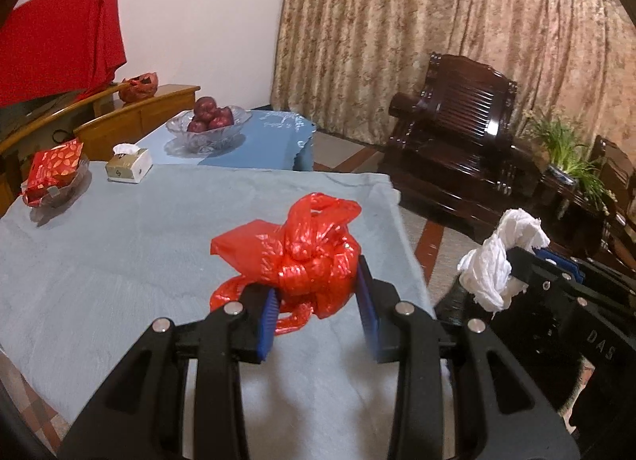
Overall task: Collect trash
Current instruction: 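Carry the red bag and white tissue over the trash bin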
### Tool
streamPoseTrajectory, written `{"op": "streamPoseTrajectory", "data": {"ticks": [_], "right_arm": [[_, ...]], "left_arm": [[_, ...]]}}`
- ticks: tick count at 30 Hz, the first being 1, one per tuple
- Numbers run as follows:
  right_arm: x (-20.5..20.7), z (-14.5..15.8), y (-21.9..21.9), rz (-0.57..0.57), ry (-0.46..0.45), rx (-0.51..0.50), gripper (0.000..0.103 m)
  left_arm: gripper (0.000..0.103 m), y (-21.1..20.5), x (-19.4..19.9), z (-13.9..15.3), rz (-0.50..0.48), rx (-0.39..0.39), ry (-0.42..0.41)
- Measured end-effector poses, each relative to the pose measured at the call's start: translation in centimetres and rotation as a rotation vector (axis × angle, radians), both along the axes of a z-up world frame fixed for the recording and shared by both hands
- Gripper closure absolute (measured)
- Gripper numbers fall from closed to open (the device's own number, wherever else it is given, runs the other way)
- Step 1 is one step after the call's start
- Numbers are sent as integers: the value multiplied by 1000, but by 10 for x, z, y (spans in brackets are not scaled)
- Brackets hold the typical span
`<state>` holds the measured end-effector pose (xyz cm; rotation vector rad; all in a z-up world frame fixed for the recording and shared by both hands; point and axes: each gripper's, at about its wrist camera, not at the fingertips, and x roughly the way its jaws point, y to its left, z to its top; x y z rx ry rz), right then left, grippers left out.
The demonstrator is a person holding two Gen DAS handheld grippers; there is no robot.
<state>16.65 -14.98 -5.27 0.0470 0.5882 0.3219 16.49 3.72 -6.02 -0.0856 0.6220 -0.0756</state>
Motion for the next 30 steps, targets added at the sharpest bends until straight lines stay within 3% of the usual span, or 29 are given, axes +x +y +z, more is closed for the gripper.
{"op": "streamPoseTrajectory", "data": {"ticks": [14,30], "right_arm": [[-60,6,-73,-139,-16,-10,85],[-90,-13,-156,-328,13,-41,85]], "left_arm": [[69,-71,-42,7,-142,-15,-27],[69,-153,-44,-7,-313,-12,-29]]}}
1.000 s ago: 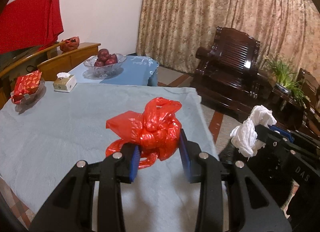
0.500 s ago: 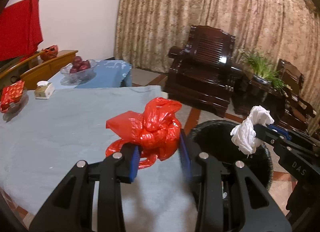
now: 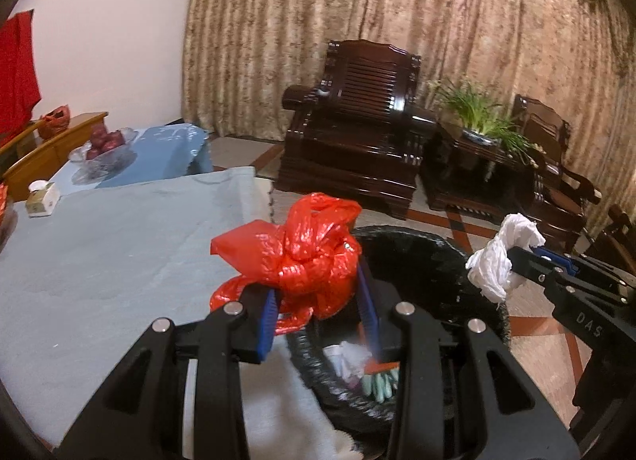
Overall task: Collect trash
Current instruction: 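Carry the red bag and white tissue over the trash bin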
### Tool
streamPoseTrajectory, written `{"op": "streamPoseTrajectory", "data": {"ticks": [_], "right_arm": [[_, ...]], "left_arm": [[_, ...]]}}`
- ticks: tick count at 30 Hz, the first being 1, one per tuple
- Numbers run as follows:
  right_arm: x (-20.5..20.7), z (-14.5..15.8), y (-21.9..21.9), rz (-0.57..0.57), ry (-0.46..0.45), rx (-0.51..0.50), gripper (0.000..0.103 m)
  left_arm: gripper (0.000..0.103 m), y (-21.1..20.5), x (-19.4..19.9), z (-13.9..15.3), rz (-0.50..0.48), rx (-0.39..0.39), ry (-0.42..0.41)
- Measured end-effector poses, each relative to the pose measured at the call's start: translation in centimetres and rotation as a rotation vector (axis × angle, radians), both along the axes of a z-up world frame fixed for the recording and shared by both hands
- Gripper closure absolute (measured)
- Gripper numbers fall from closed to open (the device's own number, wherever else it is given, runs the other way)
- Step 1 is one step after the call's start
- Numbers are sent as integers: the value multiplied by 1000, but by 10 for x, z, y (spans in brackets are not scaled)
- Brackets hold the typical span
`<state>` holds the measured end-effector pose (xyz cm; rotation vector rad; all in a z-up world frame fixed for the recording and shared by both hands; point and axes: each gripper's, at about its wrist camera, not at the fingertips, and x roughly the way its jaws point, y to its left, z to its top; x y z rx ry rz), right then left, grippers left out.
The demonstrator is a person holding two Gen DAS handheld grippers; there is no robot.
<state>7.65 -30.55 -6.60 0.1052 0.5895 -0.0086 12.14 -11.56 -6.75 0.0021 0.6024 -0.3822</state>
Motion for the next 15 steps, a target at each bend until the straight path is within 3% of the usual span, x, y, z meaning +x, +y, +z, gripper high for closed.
{"op": "streamPoseTrajectory", "data": {"ticks": [15], "right_arm": [[11,-35,-52,-88,77,7,85]], "left_arm": [[68,-71,28,-37,-112,22,37]]}}
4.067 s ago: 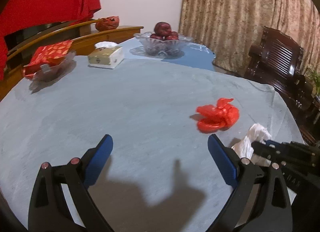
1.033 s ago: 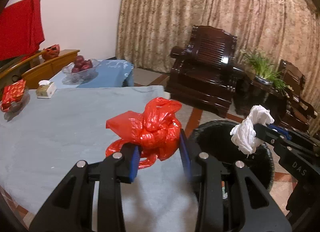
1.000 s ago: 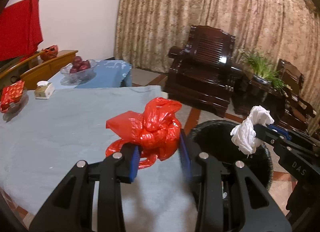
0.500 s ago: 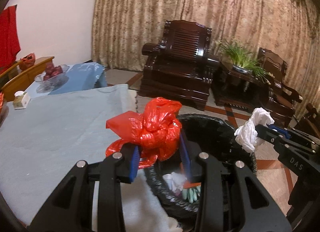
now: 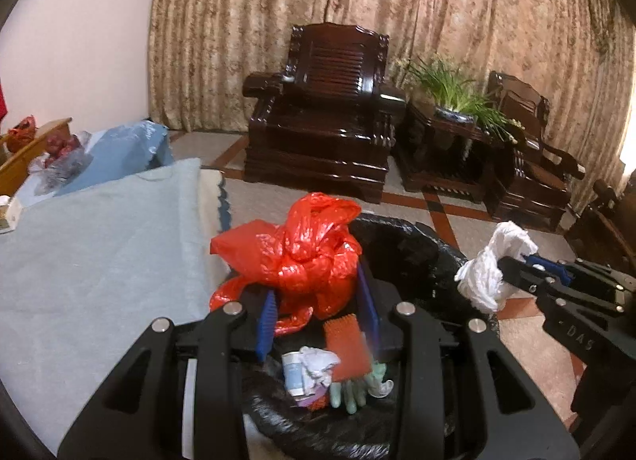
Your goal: Collect trash
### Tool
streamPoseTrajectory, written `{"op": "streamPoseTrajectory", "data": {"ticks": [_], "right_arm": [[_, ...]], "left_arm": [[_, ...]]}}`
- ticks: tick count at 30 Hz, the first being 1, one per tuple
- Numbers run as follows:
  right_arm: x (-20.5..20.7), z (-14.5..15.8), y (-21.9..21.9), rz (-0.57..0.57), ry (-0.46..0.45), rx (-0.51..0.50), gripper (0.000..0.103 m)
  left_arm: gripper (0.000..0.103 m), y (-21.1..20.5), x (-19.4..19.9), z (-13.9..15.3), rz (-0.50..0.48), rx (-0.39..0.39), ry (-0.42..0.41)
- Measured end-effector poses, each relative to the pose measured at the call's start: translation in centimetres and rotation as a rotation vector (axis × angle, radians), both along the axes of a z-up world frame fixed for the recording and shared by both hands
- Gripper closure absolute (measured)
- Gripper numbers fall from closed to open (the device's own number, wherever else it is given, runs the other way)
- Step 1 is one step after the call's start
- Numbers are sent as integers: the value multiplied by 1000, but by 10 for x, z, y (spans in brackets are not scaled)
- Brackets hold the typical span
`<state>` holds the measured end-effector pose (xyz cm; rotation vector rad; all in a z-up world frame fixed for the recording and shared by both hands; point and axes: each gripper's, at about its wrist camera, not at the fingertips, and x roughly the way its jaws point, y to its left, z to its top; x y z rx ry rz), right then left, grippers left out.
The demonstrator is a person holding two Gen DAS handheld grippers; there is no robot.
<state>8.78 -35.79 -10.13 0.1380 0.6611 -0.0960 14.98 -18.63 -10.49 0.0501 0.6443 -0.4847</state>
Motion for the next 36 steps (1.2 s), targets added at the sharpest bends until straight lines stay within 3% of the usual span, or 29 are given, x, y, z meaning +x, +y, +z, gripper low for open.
{"op": "streamPoseTrajectory", "data": {"ticks": [10,13,22,24,27,30,36], "right_arm": [[17,-33,-21,-20,51,18,85],[23,-39,-24,-19,65,14,83],[27,-48,-28,-38,77,-15,47],[23,-47,-30,-52,67,-13,29],[17,-43,-30,-58,49,-7,12],[12,-35,-27,-46,31,6,6],[1,-12,-10,-16,-3,38,6]], "left_arm": [[68,-23,29,-34,-18,30,58],[62,-31,35,-40,-17,40,71],[20,-24,39,-40,-20,23,71],[18,-18,39,-35,-11,15,62],[15,-7,38,-28,2,20,45],[12,10,34,-18,33,13,29],[9,39,19,3,94,18,7]]}}
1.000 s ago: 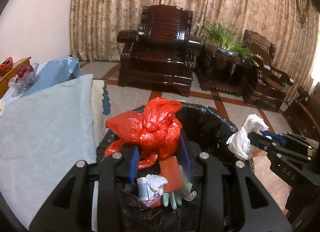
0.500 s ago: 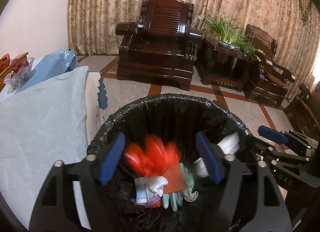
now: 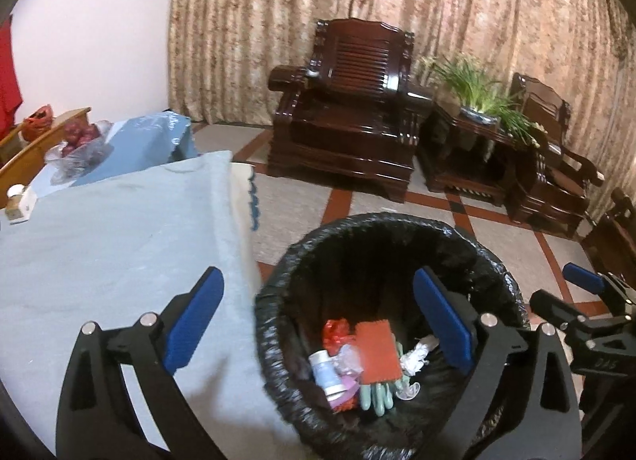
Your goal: Collect trash
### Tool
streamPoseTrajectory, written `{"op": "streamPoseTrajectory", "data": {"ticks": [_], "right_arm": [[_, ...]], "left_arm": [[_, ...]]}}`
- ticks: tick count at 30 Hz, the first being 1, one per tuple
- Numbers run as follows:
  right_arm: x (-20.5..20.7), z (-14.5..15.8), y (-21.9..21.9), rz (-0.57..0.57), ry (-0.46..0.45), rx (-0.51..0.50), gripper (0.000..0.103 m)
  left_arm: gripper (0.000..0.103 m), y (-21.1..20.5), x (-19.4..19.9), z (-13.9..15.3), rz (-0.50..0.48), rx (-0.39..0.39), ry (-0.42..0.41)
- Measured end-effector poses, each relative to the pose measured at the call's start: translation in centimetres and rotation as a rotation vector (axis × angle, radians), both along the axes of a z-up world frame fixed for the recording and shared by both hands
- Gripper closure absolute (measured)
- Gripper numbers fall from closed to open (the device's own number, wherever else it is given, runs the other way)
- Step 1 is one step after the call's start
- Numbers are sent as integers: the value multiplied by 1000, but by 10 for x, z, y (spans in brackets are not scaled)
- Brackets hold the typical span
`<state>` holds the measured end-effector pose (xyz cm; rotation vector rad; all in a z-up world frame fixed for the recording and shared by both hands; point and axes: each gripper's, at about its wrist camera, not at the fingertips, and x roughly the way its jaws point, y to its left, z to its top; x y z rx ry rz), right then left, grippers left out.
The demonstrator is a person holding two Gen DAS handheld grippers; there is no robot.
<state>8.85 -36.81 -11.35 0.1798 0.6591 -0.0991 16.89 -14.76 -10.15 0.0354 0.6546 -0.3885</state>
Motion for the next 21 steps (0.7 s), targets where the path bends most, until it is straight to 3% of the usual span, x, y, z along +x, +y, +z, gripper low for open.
{"op": "streamPoseTrajectory", "data": {"ticks": [11,21], "right_arm": [[-15,47,37,82,-48,39,6],[-31,68,59,143,-62,44,6]], "left_arm": [[5,40,-40,38,66,5,-33],[5,64,-69,60,95,4,-56]]}}
